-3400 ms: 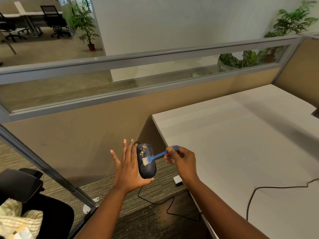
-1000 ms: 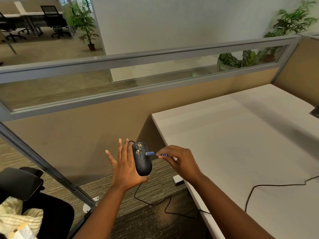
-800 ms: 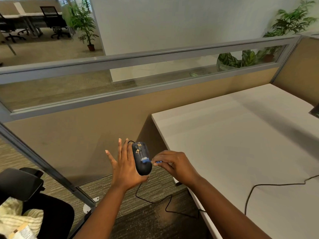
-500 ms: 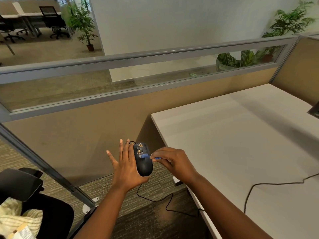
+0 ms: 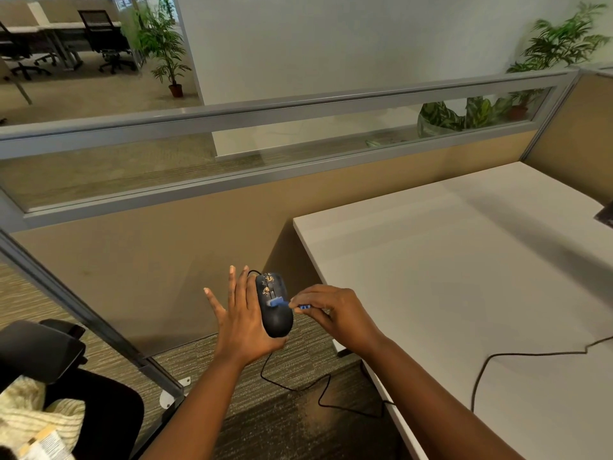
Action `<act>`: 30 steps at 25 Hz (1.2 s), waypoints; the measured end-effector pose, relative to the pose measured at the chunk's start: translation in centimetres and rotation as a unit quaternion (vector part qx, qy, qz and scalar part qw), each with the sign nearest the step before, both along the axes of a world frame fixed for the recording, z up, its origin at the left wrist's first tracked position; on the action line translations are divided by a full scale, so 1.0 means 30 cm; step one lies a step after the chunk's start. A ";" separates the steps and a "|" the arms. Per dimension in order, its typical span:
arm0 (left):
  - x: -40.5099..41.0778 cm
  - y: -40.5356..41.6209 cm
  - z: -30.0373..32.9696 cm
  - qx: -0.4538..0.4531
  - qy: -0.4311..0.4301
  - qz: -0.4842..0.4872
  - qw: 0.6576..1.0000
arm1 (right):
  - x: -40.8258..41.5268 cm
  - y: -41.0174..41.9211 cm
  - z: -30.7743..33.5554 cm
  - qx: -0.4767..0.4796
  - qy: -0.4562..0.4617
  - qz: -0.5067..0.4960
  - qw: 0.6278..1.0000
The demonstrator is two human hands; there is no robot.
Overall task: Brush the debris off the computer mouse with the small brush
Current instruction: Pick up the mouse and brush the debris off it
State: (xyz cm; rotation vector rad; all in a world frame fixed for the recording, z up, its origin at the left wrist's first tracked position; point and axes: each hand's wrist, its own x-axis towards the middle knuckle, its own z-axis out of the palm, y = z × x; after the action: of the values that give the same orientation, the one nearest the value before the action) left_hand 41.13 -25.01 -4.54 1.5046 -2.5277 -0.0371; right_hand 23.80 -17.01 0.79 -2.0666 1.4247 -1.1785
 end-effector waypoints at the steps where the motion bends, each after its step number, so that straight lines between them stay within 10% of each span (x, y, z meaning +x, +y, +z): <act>1: 0.003 -0.001 -0.001 -0.001 0.005 0.003 1.000 | 0.003 0.002 -0.003 0.012 -0.003 0.005 1.000; 11: 0.006 -0.003 -0.003 0.007 -0.006 0.010 1.000 | 0.015 -0.006 0.005 0.099 -0.221 -0.106 0.964; 30: 0.005 -0.007 0.009 -0.004 0.032 -0.002 0.999 | -0.004 -0.023 -0.008 0.122 -0.251 -0.220 0.935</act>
State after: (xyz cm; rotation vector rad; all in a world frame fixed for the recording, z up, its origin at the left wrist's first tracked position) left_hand 41.29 -25.21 -4.28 1.4727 -2.4784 -0.0743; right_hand 23.69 -17.70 0.54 -1.1883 1.6985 -1.4704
